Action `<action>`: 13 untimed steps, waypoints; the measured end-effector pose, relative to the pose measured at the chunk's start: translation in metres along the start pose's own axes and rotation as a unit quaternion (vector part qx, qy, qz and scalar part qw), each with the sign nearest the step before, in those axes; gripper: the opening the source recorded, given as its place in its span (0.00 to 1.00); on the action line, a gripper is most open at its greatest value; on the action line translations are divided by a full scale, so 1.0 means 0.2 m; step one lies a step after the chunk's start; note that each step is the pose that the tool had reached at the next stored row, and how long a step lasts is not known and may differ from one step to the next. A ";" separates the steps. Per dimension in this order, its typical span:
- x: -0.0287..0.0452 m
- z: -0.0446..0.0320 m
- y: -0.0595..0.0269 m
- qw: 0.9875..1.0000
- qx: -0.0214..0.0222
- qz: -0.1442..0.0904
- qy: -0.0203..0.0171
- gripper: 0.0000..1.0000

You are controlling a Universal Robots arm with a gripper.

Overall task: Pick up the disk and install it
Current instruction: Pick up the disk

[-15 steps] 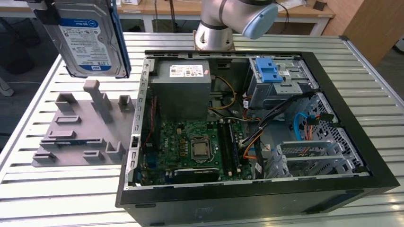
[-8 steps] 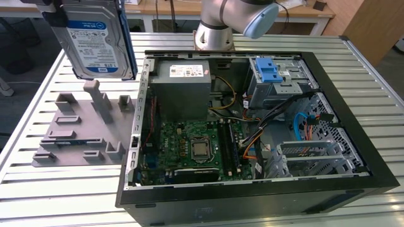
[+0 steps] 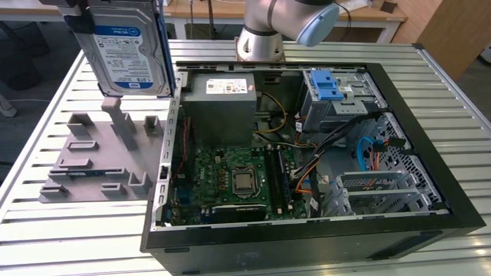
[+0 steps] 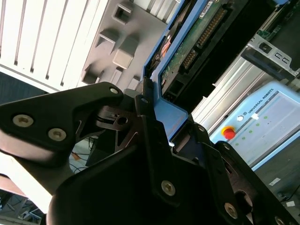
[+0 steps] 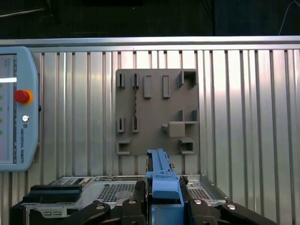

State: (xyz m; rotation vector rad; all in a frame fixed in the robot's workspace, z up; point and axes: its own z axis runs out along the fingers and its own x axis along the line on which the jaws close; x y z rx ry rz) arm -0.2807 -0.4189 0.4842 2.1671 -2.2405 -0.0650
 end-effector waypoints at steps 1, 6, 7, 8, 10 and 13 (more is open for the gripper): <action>0.000 0.000 -0.007 1.000 0.000 0.000 0.000 0.36; -0.002 -0.001 -0.048 1.000 0.000 0.000 0.000 0.36; -0.002 -0.001 -0.056 1.000 0.000 0.000 0.000 0.36; -0.002 -0.001 -0.064 1.000 0.000 0.000 0.000 0.36; -0.003 -0.001 -0.082 1.000 0.000 0.000 0.000 0.36; -0.003 -0.002 -0.110 1.000 0.000 0.000 0.000 0.36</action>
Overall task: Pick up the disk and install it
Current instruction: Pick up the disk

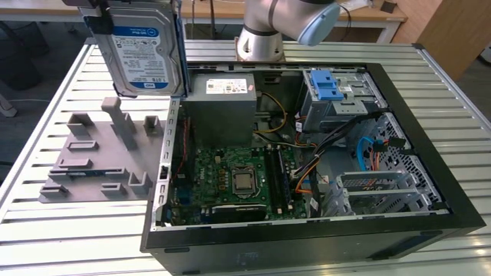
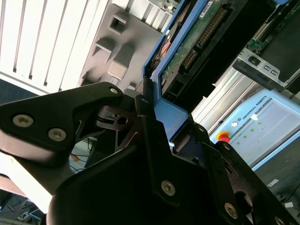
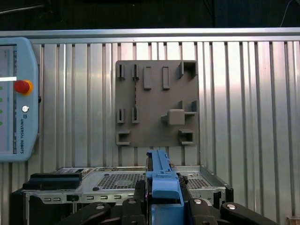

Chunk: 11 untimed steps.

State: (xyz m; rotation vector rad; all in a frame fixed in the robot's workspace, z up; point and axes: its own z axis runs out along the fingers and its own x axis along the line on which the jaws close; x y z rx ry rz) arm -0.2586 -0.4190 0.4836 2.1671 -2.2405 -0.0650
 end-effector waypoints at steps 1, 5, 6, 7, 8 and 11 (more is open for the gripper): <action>0.000 0.000 -0.011 1.000 0.000 0.000 0.000 0.36; -0.002 -0.001 -0.052 1.000 0.000 0.000 0.000 0.36; -0.002 -0.002 -0.062 1.000 0.000 0.000 0.000 0.36; -0.002 -0.002 -0.072 1.000 0.000 0.000 0.000 0.36; -0.003 -0.002 -0.082 1.000 0.000 0.000 0.000 0.36; -0.004 -0.002 -0.112 1.000 0.000 0.000 0.000 0.36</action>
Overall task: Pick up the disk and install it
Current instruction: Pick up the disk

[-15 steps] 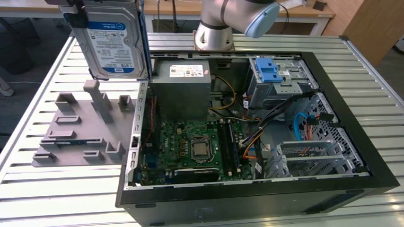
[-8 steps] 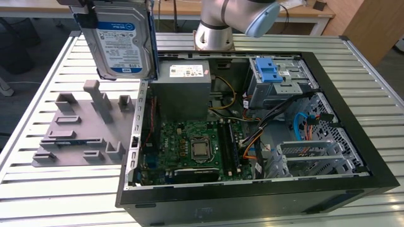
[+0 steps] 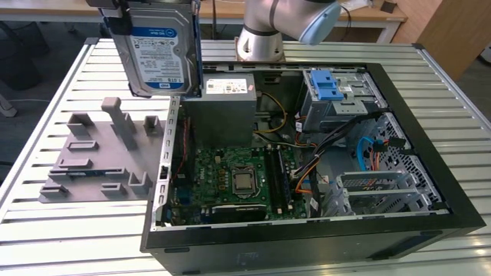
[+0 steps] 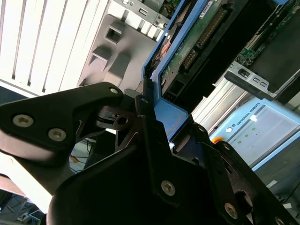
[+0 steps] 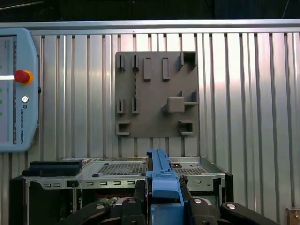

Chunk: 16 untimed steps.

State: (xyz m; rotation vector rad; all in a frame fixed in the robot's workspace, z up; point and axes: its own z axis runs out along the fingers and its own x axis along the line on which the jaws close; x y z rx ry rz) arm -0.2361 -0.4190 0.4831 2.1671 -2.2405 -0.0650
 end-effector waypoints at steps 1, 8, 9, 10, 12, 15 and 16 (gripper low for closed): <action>0.000 0.000 -0.011 1.000 0.000 0.000 0.000 0.36; -0.003 -0.002 -0.091 1.000 0.000 0.000 0.000 0.36; -0.003 -0.003 -0.103 1.000 0.000 0.000 0.000 0.36; -0.004 -0.003 -0.115 1.000 0.000 0.000 0.000 0.36; -0.004 -0.003 -0.138 1.000 0.000 0.000 0.000 0.36; -0.006 -0.004 -0.172 1.000 0.000 0.000 0.000 0.36; -0.006 -0.004 -0.181 1.000 0.000 0.000 0.000 0.36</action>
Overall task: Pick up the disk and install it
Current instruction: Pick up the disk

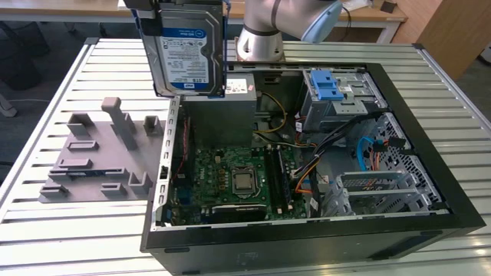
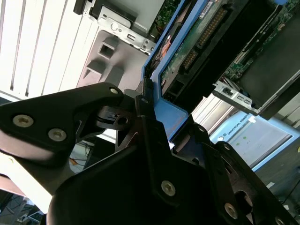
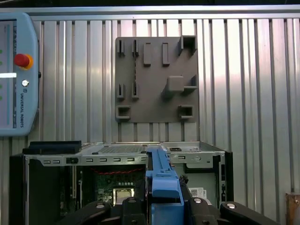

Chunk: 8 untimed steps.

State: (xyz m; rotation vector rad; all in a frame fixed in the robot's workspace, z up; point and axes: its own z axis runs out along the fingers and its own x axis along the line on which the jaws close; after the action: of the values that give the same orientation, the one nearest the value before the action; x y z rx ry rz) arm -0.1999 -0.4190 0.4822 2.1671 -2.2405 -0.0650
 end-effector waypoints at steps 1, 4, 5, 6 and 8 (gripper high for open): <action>0.000 0.000 -0.008 1.000 0.000 0.000 0.000 0.36; 0.001 0.003 -0.023 1.000 0.000 0.000 0.000 0.36; 0.002 0.004 -0.026 1.000 0.000 0.000 0.000 0.36; 0.004 0.006 -0.029 1.000 0.001 0.000 0.000 0.36; 0.006 0.008 -0.036 1.000 0.001 0.000 0.000 0.36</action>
State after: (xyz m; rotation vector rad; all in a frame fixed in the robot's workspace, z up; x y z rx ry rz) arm -0.1927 -0.4204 0.4803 2.1681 -2.2414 -0.0632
